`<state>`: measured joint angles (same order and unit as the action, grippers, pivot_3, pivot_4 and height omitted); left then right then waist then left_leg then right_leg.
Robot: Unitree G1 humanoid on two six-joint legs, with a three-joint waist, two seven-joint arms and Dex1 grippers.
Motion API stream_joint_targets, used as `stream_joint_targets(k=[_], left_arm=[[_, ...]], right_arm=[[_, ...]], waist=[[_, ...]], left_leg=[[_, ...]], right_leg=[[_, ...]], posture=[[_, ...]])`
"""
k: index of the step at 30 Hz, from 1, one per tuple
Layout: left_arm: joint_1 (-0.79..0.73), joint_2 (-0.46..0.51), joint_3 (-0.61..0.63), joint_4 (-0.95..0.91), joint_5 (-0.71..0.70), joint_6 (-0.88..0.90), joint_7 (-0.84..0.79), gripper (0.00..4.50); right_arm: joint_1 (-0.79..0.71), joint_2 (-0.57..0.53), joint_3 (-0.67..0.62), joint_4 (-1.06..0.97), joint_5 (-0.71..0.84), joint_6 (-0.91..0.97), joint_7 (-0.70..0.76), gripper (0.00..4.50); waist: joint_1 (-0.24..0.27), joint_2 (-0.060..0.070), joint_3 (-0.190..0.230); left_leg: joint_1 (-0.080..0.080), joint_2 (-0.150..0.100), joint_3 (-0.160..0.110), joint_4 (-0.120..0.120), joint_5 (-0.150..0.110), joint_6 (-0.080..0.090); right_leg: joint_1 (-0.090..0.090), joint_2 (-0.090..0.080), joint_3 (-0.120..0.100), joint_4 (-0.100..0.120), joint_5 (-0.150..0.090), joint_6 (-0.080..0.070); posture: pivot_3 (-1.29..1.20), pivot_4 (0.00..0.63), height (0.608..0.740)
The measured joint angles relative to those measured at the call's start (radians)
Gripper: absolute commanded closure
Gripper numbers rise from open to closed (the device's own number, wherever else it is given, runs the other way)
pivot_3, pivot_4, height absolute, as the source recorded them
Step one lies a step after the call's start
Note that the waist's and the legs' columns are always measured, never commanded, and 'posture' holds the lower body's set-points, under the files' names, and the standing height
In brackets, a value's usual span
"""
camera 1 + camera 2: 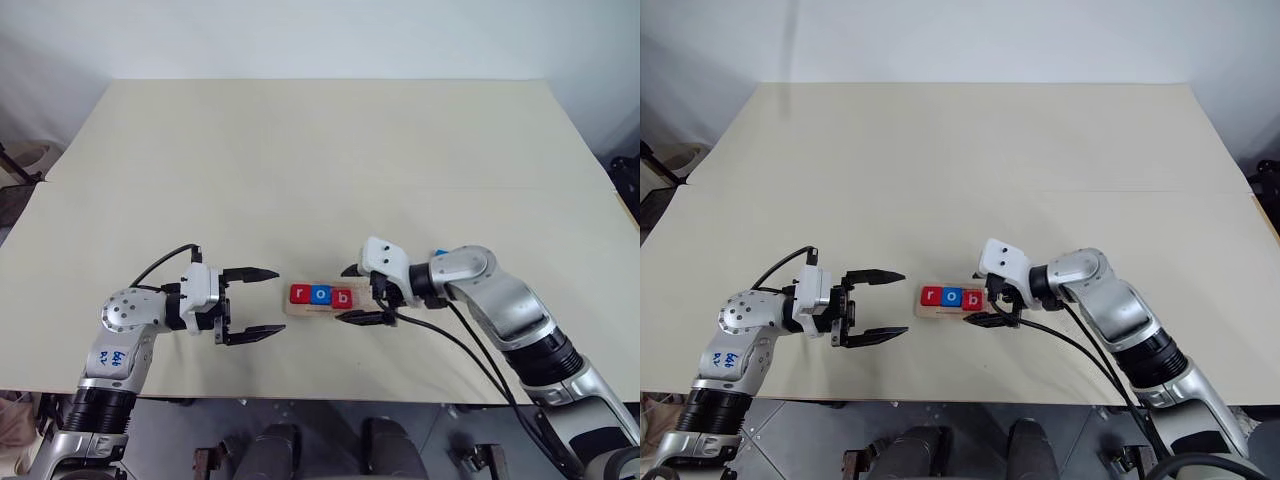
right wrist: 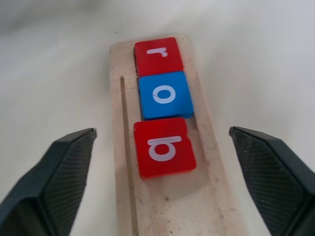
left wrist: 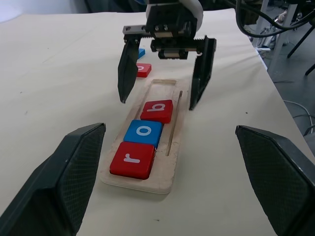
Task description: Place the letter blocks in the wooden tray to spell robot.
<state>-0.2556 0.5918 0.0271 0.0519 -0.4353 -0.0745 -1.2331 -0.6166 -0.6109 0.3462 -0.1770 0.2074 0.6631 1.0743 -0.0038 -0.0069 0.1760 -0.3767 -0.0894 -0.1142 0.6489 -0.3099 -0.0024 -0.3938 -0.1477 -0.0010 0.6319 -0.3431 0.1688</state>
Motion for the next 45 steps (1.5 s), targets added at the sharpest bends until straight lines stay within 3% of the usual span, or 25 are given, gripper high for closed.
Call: stream_joint_targets(k=[3,6,16,18,45], left_arm=[[-0.001,0.000,0.000,0.000,0.000,0.000,0.000,0.00],[-0.001,0.000,0.000,0.000,0.000,0.000,0.000,0.00],[-0.015,-0.001,-0.003,0.002,0.000,0.000,-0.003,0.00],[-0.015,-0.001,-0.003,0.002,0.000,0.001,-0.003,0.00],[-0.015,0.000,-0.003,0.000,0.000,0.009,0.001,0.00]], right_arm=[[0.010,-0.022,-0.043,-0.039,0.033,0.006,0.015,0.04],[0.042,-0.045,-0.065,-0.059,0.050,0.011,0.016,0.61],[0.132,-0.040,-0.031,-0.118,0.057,0.034,-0.016,4.01],[0.132,-0.039,-0.022,-0.118,0.055,0.033,-0.021,4.46],[0.101,0.041,-0.009,-0.063,0.040,0.034,-0.082,4.46]], waist=[[0.001,0.000,0.000],[0.001,0.000,0.000],[0.000,0.000,0.000],[0.001,0.000,0.000],[0.001,0.000,0.000]], left_leg=[[0.000,0.000,0.000,0.000,0.000,0.000],[0.000,0.000,0.000,0.000,0.000,0.000],[0.000,0.000,0.000,0.000,0.000,0.000],[0.000,0.000,0.000,0.000,0.000,0.000],[0.000,0.000,0.000,0.000,0.000,0.000]], right_leg=[[0.000,0.000,0.000,0.000,0.000,0.000],[0.000,0.000,0.000,0.000,0.000,0.000],[0.000,0.000,0.000,0.000,0.000,0.000],[0.000,0.000,0.000,0.000,0.000,0.000],[0.000,0.000,0.000,0.000,0.000,0.000]], posture=[[0.00,0.150,0.740],[0.00,0.150,0.740],[0.00,0.150,0.740],[0.00,0.150,0.740],[0.00,0.150,0.740]])
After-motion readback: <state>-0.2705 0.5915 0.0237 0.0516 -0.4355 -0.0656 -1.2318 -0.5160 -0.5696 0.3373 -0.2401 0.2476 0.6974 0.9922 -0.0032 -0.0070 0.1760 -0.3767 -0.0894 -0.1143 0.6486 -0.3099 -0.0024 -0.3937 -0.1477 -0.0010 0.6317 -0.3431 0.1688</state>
